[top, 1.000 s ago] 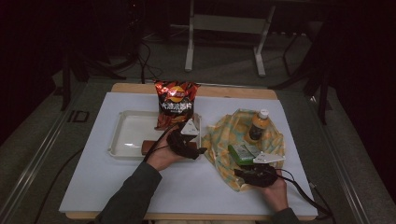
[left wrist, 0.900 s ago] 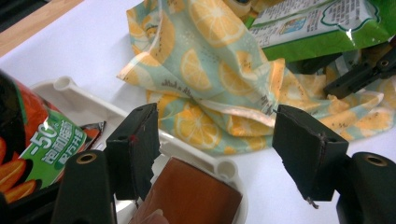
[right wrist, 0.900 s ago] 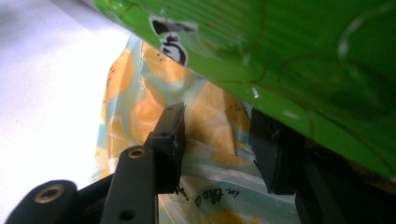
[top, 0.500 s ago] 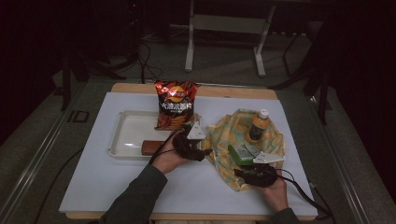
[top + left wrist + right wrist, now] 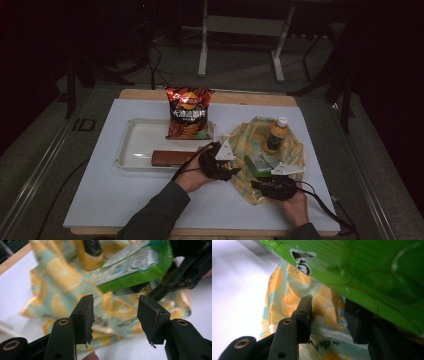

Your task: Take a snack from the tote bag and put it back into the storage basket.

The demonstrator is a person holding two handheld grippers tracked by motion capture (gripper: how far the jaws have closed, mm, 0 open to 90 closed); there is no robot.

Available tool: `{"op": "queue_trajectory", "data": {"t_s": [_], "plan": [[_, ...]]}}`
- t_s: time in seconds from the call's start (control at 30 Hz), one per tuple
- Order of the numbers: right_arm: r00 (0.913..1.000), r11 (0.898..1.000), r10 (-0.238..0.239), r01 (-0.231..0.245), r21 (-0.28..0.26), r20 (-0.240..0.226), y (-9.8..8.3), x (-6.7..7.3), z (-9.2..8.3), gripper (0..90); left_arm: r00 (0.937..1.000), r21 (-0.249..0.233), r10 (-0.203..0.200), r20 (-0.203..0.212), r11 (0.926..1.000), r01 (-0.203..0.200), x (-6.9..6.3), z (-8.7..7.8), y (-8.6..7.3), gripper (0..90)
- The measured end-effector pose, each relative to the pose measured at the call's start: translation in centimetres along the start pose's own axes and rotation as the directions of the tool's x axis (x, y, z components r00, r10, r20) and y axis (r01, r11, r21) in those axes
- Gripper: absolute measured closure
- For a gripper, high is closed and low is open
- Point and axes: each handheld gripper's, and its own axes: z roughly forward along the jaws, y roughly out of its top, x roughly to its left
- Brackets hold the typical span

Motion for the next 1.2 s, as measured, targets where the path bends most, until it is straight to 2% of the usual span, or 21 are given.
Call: {"op": "queue_trajectory", "data": {"t_s": [0.1,0.23,0.43,0.63,0.77,0.9,0.97,1.1,1.2], "plan": [[1.0000,1.000,0.003,-0.003,-0.001,0.003,0.0,0.0,0.0,59.2,0.9997,-0.012,0.019,0.013,0.9998,-0.019,-0.7,0.3,0.3,49.5],[1.0000,1.000,0.002,-0.002,0.000,0.006,0.0,0.0,0.0,60.5,0.9994,-0.031,0.024,0.024,0.9992,-0.024,-1.3,0.5,0.5,50.2],[1.0000,1.000,0.005,-0.005,0.001,0.008,0.0,0.0,0.0,60.9,0.9983,-0.060,0.051,0.029,0.9970,-0.049,-2.4,0.8,1.1,53.1],[1.0000,1.000,0.005,-0.005,0.001,0.008,0.0,0.0,0.0,61.3,0.9942,-0.081,0.102,0.036,0.9918,-0.099,-3.9,1.7,1.7,57.6],[1.0000,1.000,0.005,-0.005,0.002,0.009,0.0,0.0,0.0,61.3,0.9919,-0.081,0.127,0.013,0.9889,-0.125,-4.5,2.6,2.2,61.7],[1.0000,1.000,0.003,-0.003,0.002,0.008,0.0,0.0,0.0,61.2,0.9862,-0.075,0.161,-0.041,0.9837,-0.164,-5.2,3.3,2.3,70.7],[1.0000,1.000,0.001,-0.001,0.002,0.008,0.0,0.0,0.0,60.9,0.9846,-0.080,0.163,-0.063,0.9826,-0.168,-5.3,3.4,2.3,76.5],[1.0000,1.000,-0.002,0.002,0.002,0.005,0.0,0.0,0.0,59.9,0.9822,-0.082,0.173,-0.074,0.9804,-0.179,-5.3,3.4,2.4,81.8],[1.0000,1.000,-0.004,0.004,0.001,0.003,0.0,0.1,0.0,59.1,0.9835,-0.092,0.155,-0.094,0.9822,-0.163,-5.0,3.2,2.4,83.7]]}}
